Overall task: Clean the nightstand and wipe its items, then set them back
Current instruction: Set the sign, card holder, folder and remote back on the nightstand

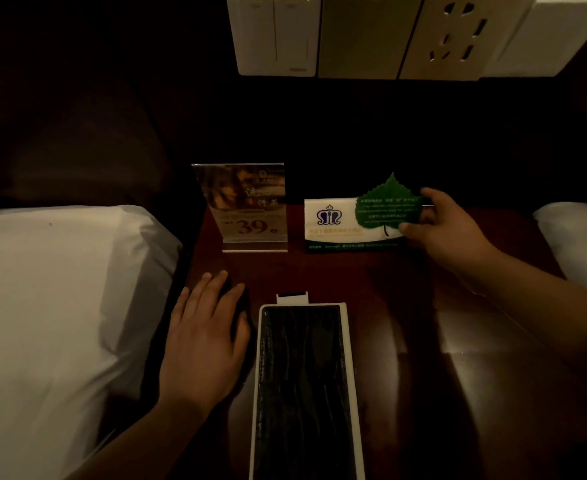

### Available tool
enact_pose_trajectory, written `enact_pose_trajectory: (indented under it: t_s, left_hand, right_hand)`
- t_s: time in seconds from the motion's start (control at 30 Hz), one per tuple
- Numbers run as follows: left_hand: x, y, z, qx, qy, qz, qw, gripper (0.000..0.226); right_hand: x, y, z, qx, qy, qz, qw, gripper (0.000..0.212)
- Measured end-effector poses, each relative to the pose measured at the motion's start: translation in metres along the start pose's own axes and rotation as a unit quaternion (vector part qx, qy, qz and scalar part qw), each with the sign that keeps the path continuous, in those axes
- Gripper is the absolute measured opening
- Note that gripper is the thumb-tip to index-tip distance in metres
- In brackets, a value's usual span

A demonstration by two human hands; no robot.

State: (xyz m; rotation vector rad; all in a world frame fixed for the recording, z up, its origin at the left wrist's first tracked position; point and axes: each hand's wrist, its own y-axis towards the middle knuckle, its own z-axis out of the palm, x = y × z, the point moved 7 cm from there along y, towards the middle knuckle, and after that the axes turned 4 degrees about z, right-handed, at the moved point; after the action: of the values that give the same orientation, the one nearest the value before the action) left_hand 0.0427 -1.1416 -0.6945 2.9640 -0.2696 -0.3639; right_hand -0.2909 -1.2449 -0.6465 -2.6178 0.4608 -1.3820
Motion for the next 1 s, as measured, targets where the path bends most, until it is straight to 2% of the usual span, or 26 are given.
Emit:
enact_pose_trajectory:
  t_s: [0.1, 0.2, 0.33, 0.4, 0.47, 0.53, 0.6, 0.63, 0.77, 0.87, 0.9, 0.93, 1.0]
  left_hand:
    - [0.002, 0.0, 0.001, -0.008, -0.001, -0.001, 1.0, 0.046]
    - [0.001, 0.0, -0.002, -0.002, -0.002, -0.001, 1.0, 0.046]
    - [-0.002, 0.0, -0.009, 0.034, -0.055, -0.025, 0.998, 0.042]
    - [-0.003, -0.003, -0.018, 0.044, -0.165, -0.093, 0.981, 0.037]
    - [-0.004, -0.026, -0.03, -0.002, -0.327, -0.223, 0.918, 0.03]
    - [-0.011, -0.071, -0.037, -0.032, -0.433, -0.361, 0.826, 0.028]
    - [-0.03, -0.117, -0.033, 0.013, -0.48, -0.457, 0.748, 0.02]
    - [-0.038, -0.133, -0.029, 0.04, -0.486, -0.489, 0.723, 0.018]
    - [-0.058, -0.142, -0.037, 0.127, -0.47, -0.51, 0.709, 0.031]
    - [-0.074, -0.126, -0.048, 0.199, -0.539, -0.488, 0.657, 0.048]
    - [-0.078, -0.123, -0.051, 0.209, -0.548, -0.469, 0.66, 0.048]
    - [-0.079, -0.12, -0.055, 0.206, -0.535, -0.443, 0.689, 0.046]
    - [-0.076, -0.119, -0.069, 0.157, -0.475, -0.383, 0.776, 0.032]
  right_hand:
    - [-0.01, -0.012, -0.008, -0.036, 0.033, 0.033, 0.998, 0.066]
    - [-0.027, -0.055, -0.007, -0.08, 0.124, 0.088, 0.985, 0.06]
    - [-0.036, -0.136, 0.031, -0.008, 0.195, 0.125, 0.973, 0.051]
    - [-0.034, -0.169, 0.048, 0.016, 0.211, 0.129, 0.969, 0.05]
    - [-0.033, -0.194, 0.062, 0.025, 0.203, 0.121, 0.971, 0.05]
    - [-0.036, -0.215, 0.077, 0.044, 0.176, 0.125, 0.975, 0.053]
    - [-0.043, -0.234, 0.092, 0.068, 0.142, 0.139, 0.978, 0.059]
    - [-0.046, -0.242, 0.098, 0.079, 0.117, 0.144, 0.98, 0.063]
    - [-0.049, -0.257, 0.113, 0.084, 0.051, 0.149, 0.984, 0.081]
    - [-0.048, -0.26, 0.118, 0.074, 0.15, 0.217, 0.962, 0.084]
    - [-0.048, -0.262, 0.12, 0.077, 0.194, 0.246, 0.946, 0.083]
    - [-0.045, -0.264, 0.123, 0.093, 0.228, 0.267, 0.932, 0.081]
    - [-0.034, -0.269, 0.13, 0.153, 0.274, 0.299, 0.901, 0.074]
